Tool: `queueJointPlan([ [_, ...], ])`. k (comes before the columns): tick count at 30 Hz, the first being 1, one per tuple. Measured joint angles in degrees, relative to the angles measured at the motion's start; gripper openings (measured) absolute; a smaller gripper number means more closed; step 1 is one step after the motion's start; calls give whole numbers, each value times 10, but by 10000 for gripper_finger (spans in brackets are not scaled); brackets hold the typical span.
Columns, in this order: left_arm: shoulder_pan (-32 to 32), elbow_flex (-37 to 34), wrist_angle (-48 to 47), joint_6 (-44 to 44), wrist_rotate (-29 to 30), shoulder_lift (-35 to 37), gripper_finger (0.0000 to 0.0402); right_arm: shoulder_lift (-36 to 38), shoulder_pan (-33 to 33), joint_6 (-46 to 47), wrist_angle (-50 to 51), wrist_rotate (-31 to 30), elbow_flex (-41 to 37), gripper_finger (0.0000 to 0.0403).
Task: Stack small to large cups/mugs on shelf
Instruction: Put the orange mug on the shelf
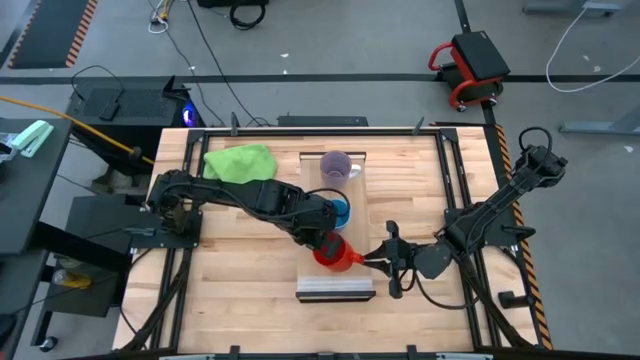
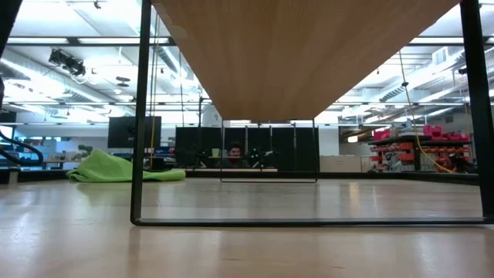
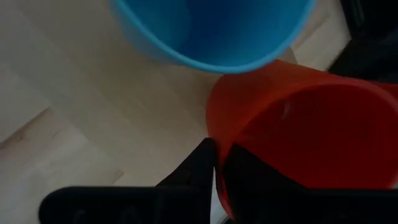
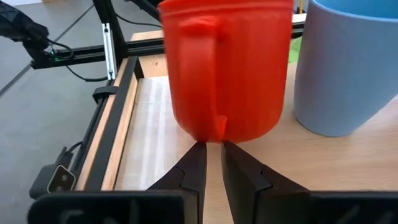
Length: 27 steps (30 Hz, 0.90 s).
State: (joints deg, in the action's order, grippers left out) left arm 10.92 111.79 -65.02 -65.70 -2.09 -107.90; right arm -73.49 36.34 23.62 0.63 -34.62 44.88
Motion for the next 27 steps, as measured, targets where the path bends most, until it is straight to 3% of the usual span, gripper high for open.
queueJointPlan([
  [27,3,0,-18,0,-19,0,28,1,11,34,34,6,0,56],
])
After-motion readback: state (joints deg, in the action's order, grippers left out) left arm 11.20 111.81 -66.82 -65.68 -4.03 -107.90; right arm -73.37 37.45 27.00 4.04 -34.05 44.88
